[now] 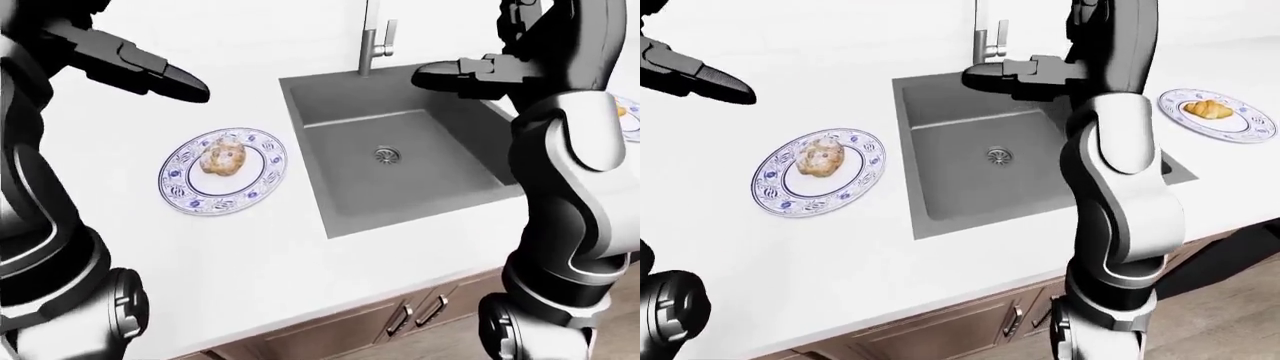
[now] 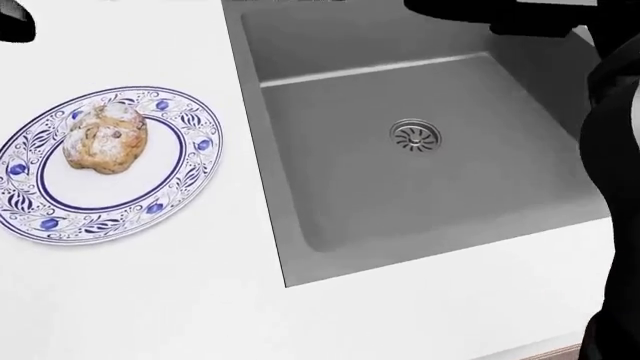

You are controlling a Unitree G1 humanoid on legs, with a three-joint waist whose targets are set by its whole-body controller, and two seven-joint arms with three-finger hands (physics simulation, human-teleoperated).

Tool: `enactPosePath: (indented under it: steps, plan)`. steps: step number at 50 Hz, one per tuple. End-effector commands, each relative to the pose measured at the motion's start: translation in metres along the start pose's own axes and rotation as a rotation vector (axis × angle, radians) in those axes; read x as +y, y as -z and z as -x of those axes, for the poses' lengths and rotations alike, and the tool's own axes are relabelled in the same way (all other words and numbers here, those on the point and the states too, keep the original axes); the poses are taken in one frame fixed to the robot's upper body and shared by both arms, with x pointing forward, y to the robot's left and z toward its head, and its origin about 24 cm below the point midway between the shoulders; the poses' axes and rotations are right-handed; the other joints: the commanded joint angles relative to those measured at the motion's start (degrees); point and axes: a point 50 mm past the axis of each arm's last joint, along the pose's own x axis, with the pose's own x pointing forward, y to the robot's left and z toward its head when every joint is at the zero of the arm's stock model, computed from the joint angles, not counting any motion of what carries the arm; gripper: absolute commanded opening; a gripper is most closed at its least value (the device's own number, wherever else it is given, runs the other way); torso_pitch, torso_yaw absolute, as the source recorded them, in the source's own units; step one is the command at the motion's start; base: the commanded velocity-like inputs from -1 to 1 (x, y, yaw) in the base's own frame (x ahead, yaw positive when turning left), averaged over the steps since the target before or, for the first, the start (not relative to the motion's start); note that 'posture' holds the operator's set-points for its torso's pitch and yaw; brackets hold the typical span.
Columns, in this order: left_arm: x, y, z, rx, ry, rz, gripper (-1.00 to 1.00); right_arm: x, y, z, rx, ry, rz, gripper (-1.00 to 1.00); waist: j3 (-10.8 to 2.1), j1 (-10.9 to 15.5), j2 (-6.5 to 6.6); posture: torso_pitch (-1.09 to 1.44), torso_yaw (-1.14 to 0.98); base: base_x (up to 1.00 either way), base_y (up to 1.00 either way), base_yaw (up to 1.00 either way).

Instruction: Place the pastries on the plates.

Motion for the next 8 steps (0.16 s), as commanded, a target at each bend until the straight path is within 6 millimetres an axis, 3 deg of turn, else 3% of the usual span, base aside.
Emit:
enactPosePath:
  steps: [1, 8]
  plan:
    - [0.006, -0.011, 0.005, -0.039, -0.034, -0.018, 1.0, 0.0, -0.015, 0.0, -0.073, 0.002, -0.004, 1.0, -1.4, -0.05, 0.16, 0.0, 0.0, 0.0, 0.0, 0.0]
    - [0.015, -0.018, 0.017, -0.038, -0.051, -0.043, 1.0, -0.006, -0.019, 0.001, -0.088, 0.021, 0.012, 1.0, -1.28, 0.14, 0.14, 0.0, 0.0, 0.0, 0.0, 0.0]
